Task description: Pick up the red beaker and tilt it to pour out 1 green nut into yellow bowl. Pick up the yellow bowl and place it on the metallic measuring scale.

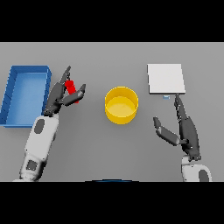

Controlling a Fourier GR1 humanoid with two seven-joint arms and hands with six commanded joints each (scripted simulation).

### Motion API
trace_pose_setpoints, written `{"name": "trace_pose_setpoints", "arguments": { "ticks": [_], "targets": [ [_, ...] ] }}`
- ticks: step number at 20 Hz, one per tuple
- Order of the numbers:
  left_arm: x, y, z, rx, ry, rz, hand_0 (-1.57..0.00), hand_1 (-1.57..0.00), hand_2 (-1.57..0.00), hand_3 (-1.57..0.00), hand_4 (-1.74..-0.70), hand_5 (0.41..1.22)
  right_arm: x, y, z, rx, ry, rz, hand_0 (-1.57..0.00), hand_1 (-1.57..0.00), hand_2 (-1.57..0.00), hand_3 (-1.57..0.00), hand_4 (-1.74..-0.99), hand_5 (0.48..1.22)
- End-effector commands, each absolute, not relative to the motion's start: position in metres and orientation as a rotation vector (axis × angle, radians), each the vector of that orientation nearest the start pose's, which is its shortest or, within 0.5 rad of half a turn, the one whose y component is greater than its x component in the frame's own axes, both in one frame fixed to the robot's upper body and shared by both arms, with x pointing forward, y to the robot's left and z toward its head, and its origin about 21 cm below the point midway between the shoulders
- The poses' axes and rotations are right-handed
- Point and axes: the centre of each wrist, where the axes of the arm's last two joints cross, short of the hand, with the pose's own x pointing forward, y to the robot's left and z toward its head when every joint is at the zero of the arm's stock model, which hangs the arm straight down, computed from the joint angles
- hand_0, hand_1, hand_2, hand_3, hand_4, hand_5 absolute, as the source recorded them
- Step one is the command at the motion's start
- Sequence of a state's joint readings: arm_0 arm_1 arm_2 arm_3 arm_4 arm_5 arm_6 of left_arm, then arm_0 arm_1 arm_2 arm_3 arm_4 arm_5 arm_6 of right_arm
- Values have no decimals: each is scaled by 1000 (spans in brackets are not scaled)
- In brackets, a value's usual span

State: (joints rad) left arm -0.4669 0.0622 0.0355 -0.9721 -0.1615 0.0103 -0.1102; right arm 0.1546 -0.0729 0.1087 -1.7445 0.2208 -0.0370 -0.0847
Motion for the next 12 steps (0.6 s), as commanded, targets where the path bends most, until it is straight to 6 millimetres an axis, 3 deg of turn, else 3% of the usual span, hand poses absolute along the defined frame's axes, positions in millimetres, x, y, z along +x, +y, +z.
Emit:
{"name": "trace_pose_setpoints", "arguments": {
  "ticks": [1, 4, 5, 7, 9, 12],
  "targets": [
    [354, 203, -22, 70, -1529, -304, 1, 1, 1, 1, -1320, 692, 212, -231, 11, -215, -1682, 245, 1, 1, 1, 1, -1264, 640],
    [355, 201, -27, 56, -1535, -276, 1, 1, 0, 1, -1348, 704, 211, -231, 8, -215, -1672, 253, 1, 1, 1, 1, -1261, 641],
    [355, 200, -29, 48, -1542, -252, 1, -26, -67, -31, -1378, 724, 210, -234, 9, -220, -1682, 251, 1, 1, 1, 1, -1259, 642],
    [360, 196, -26, 45, -1542, -210, -285, -328, -364, -292, -1449, 783, 207, -234, 8, -220, -1689, 256, 1, 1, 1, 1, -1258, 644],
    [361, 191, -29, 78, -1518, -204, -662, -699, -733, -724, -1500, 941, 207, -236, 8, -230, -1688, 249, 1, 1, 1, 1, -1255, 644],
    [366, 191, -27, 104, -1518, -252, -1106, -1125, -1142, -974, -1603, 1078, 206, -234, 8, -221, -1684, 250, 1, 1, 1, 1, -1252, 644]
  ]
}}
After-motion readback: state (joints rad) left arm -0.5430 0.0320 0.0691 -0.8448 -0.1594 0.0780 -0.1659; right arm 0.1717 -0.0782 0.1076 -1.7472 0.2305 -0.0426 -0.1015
